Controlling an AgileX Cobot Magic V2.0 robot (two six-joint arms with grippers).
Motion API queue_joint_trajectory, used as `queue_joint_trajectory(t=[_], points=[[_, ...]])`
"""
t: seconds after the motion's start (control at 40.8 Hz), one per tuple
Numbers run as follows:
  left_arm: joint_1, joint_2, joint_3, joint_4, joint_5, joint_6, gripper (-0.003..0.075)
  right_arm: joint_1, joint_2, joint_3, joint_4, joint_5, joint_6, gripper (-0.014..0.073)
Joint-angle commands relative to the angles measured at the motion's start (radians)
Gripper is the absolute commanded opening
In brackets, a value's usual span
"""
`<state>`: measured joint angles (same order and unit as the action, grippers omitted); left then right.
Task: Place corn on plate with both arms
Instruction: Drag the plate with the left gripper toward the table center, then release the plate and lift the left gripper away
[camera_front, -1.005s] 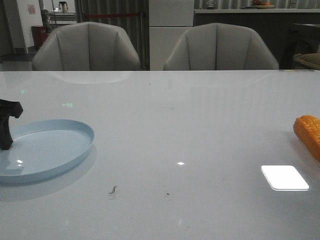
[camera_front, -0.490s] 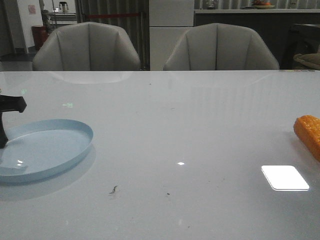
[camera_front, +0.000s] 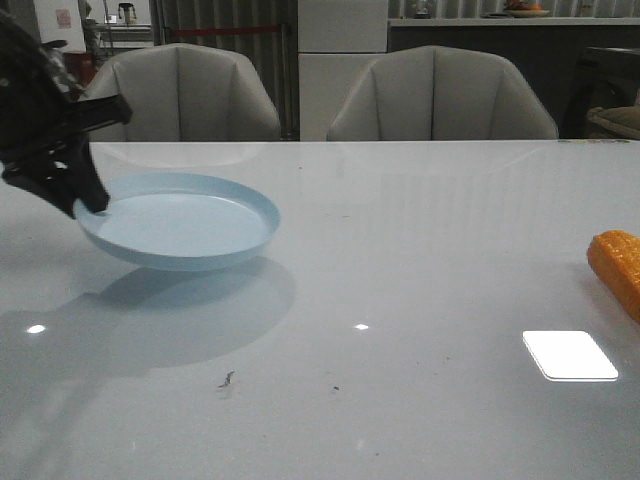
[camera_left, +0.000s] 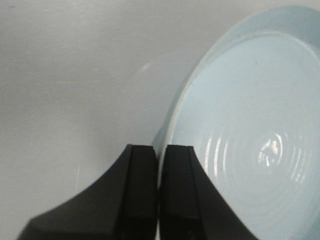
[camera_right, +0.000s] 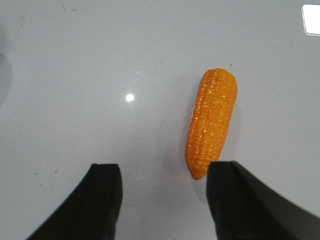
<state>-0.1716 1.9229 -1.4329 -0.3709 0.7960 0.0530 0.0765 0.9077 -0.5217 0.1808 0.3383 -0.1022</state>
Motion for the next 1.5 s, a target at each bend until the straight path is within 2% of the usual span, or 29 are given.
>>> queue_joint_trajectory(t=[0.0, 0.245, 0.466, 0.588, 0.686, 0.809, 1.127, 1.324, 1.471], points=[[-0.084, -0.053, -0.035, -0.043, -0.032, -0.004, 0.0094, 0.002, -0.005, -0.037, 0.006, -0.061, -0.004, 0.0488], [-0.237, -0.051, -0.035, 0.015, -0.157, -0.004, 0.0094, 0.002, -0.005, -0.037, 0.006, -0.059, -0.004, 0.0488], [-0.309, -0.049, -0.035, 0.101, -0.190, -0.004, 0.0108, 0.002, -0.005, -0.037, 0.006, -0.038, -0.004, 0.0488], [-0.325, -0.026, -0.035, 0.103, -0.177, -0.004, 0.0188, 0.002, -0.005, -0.037, 0.006, -0.038, -0.004, 0.0488], [-0.335, 0.015, -0.035, 0.105, -0.140, -0.004, 0.0302, 0.002, -0.005, -0.037, 0.006, -0.038, -0.004, 0.0488], [-0.337, 0.042, -0.035, 0.108, -0.135, -0.004, 0.0355, 0.002, -0.005, -0.037, 0.006, -0.038, -0.004, 0.0488], [-0.325, -0.007, -0.140, 0.235, -0.185, -0.004, 0.0356, 0.002, -0.005, -0.037, 0.006, -0.015, -0.004, 0.0488], [-0.273, -0.083, -0.230, 0.338, -0.139, -0.004, 0.0356, 0.002, -0.005, -0.037, 0.006, -0.012, -0.004, 0.0488], [-0.200, -0.178, -0.239, 0.379, -0.137, -0.008, 0.0356, -0.021, 0.016, -0.037, 0.006, -0.037, -0.002, 0.0486]])
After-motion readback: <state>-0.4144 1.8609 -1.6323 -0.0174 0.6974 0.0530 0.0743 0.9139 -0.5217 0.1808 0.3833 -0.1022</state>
